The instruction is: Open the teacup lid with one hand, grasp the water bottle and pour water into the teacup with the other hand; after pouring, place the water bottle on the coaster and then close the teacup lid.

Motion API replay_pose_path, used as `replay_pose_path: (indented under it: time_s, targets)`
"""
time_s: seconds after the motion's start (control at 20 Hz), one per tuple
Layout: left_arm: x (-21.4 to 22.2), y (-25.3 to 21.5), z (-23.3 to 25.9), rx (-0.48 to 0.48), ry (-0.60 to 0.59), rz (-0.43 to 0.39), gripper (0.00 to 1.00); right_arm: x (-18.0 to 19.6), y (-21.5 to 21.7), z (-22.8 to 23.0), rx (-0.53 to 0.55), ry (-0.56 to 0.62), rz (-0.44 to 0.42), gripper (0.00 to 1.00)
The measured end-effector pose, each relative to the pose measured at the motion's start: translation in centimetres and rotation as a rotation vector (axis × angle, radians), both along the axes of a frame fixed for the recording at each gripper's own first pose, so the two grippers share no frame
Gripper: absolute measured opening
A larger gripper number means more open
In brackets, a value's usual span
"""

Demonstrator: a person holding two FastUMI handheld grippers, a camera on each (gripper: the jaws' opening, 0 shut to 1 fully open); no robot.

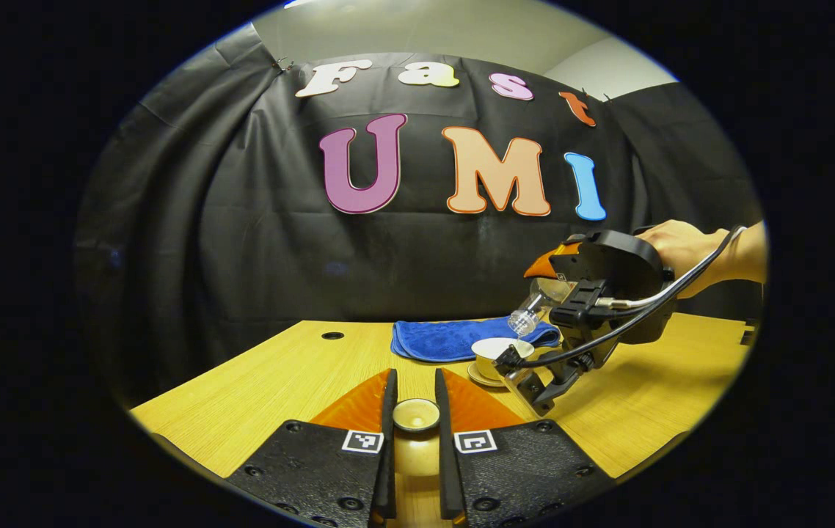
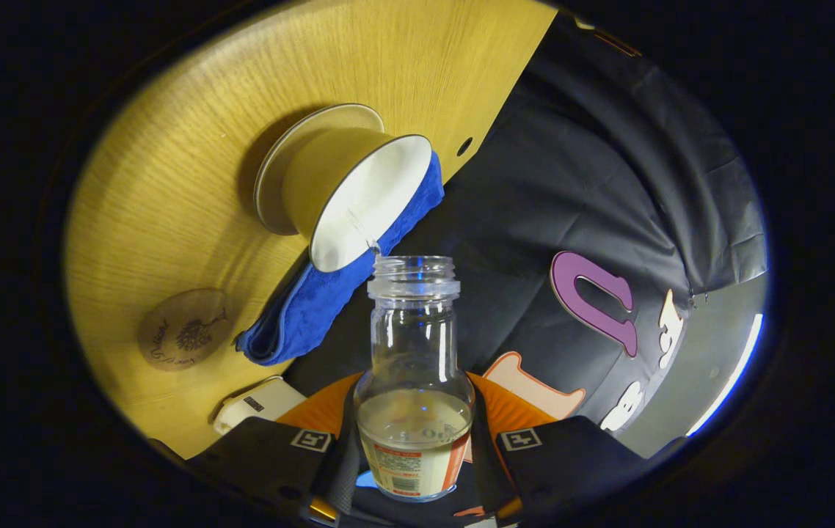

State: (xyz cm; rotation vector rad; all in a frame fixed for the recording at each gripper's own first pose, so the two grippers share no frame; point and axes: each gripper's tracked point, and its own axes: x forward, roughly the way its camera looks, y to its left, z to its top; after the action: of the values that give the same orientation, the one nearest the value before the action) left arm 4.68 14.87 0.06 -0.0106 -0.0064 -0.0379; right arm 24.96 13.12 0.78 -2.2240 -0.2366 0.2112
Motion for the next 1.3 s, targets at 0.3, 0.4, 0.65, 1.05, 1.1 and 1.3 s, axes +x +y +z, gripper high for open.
replay_pose_path:
  time_s: [0.3,0.4,0.65,1.05,1.1,1.3]
  targets:
    - [0.0,0.0,0.0,0.000,0.001,-0.001,0.20,-0.1,0.3,0.1,-0.010,0.001,0.006,0.68]
    - [0.0,0.0,0.0,0.000,0.001,-0.001,0.20,-0.1,0.3,-0.1,-0.007,0.005,0.003,0.68]
    - [0.0,0.0,0.0,0.000,0.001,0.000,0.20,-0.3,0.7,-0.3,-0.013,0.008,0.010,0.69]
    - [0.1,0.2,-0.1,0.000,0.001,0.008,0.20,-0.2,0.6,-0.4,0.043,0.022,-0.004,0.69]
    - [0.0,0.3,0.0,0.001,0.002,0.011,0.20,-0.2,0.3,-0.5,0.090,0.035,-0.017,0.69]
    - [0.0,0.3,0.0,0.002,0.001,0.013,0.20,0.0,-0.4,-0.7,0.322,0.113,-0.084,0.70]
